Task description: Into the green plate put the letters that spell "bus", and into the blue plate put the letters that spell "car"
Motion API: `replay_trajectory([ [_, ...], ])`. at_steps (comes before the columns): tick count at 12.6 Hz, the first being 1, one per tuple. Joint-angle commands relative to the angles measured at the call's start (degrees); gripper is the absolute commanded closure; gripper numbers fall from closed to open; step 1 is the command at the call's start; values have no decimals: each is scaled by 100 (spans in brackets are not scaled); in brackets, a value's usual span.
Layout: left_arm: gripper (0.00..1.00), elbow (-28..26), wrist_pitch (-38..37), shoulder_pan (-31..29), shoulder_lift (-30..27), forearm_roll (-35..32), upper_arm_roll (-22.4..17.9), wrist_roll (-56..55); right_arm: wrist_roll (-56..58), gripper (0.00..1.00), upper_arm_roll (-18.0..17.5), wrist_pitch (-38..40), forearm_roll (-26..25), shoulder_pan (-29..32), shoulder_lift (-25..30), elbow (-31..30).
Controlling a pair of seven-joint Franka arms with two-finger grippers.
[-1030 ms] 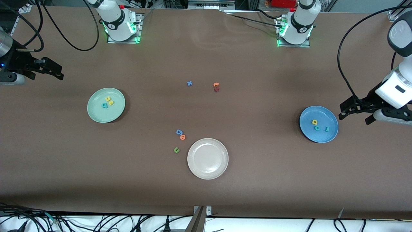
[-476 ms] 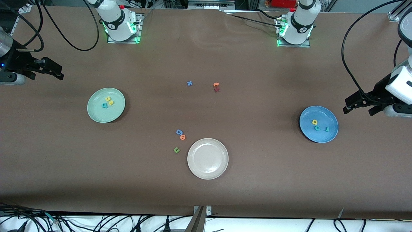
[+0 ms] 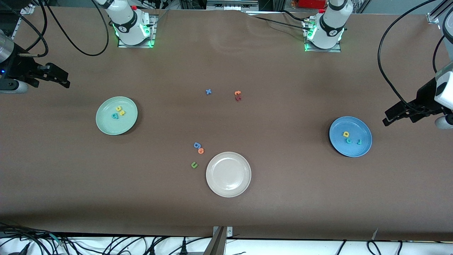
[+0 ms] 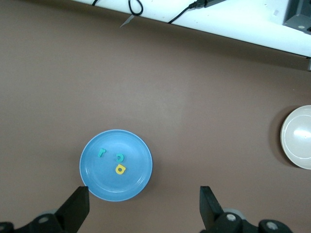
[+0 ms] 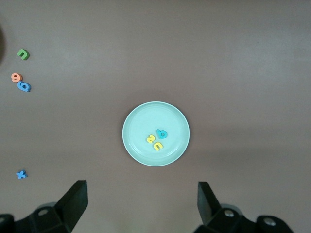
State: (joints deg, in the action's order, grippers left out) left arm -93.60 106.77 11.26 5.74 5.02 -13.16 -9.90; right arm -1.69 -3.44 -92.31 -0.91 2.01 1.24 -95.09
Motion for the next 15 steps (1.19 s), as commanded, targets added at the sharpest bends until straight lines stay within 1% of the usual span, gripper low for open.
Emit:
replay_trajectory([
  [1, 0, 114, -254, 52, -20, -474, 182, -460, -25, 0, -16, 73, 3, -7, -54, 131],
  [15, 0, 158, -289, 43, -108, -493, 191, -468, -7, 0, 10, 20, -6, 19, -54, 131],
])
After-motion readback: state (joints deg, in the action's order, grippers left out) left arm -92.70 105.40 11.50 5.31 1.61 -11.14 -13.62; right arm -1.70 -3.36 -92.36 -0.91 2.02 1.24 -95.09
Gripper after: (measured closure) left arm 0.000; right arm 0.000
